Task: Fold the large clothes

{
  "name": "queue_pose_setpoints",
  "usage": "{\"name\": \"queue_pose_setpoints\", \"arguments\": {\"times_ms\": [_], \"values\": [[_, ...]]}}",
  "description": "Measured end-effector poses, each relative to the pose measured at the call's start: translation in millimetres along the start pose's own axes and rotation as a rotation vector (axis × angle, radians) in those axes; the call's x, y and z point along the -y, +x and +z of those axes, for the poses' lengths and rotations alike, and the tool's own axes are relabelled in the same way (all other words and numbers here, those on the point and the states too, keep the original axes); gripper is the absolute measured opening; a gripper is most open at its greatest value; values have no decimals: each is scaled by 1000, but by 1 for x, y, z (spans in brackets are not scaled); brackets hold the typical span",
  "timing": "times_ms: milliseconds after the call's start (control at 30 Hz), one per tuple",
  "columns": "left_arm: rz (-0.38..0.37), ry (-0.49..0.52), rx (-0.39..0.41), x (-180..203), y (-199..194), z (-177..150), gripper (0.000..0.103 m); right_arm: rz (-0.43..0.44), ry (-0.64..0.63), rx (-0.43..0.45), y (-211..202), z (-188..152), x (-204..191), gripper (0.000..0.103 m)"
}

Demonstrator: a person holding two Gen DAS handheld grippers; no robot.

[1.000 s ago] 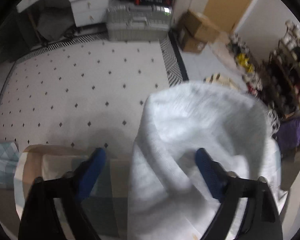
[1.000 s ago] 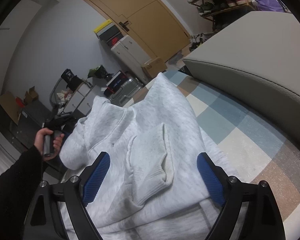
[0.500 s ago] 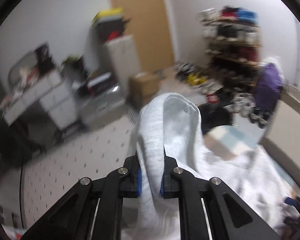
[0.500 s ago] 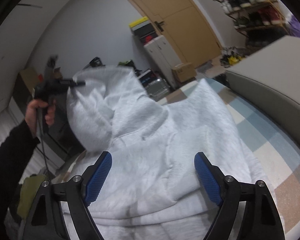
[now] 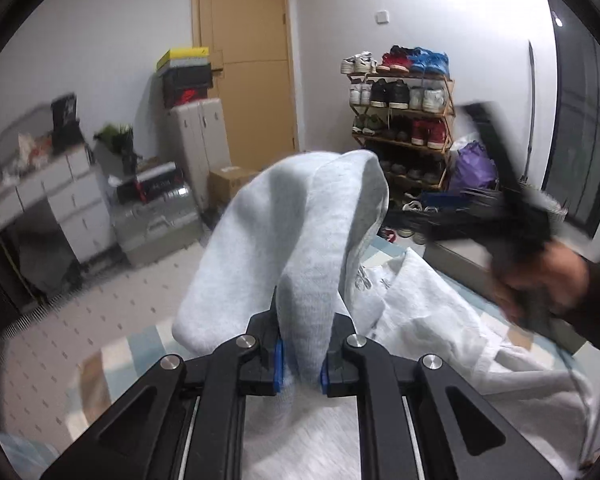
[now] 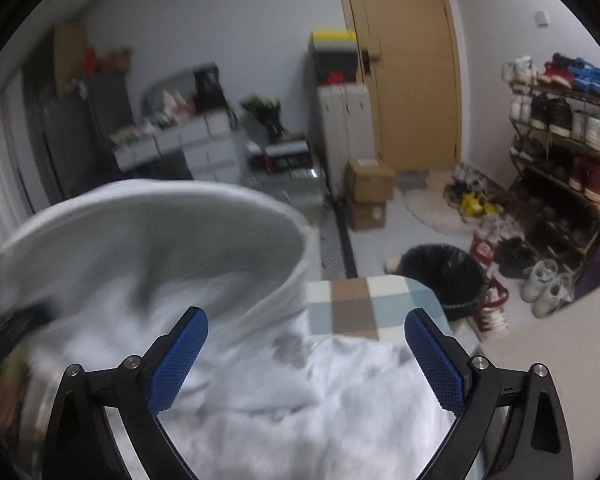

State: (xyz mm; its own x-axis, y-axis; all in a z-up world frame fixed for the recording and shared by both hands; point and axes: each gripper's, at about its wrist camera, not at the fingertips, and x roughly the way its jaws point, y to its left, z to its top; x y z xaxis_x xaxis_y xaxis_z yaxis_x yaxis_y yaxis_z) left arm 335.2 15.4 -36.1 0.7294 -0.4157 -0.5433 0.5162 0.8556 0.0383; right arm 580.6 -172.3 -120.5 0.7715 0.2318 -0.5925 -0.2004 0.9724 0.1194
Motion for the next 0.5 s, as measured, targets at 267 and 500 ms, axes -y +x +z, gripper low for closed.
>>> {"name": "queue_pose_setpoints", "arguments": {"times_ms": [267, 500], "values": [[-100, -101, -11, -9, -10, 3, 40, 173, -85, -35, 15, 31, -32, 5], [-164, -215, 110, -31, -39, 36, 98, 235, -211, 196, -75, -6, -63, 5]]}}
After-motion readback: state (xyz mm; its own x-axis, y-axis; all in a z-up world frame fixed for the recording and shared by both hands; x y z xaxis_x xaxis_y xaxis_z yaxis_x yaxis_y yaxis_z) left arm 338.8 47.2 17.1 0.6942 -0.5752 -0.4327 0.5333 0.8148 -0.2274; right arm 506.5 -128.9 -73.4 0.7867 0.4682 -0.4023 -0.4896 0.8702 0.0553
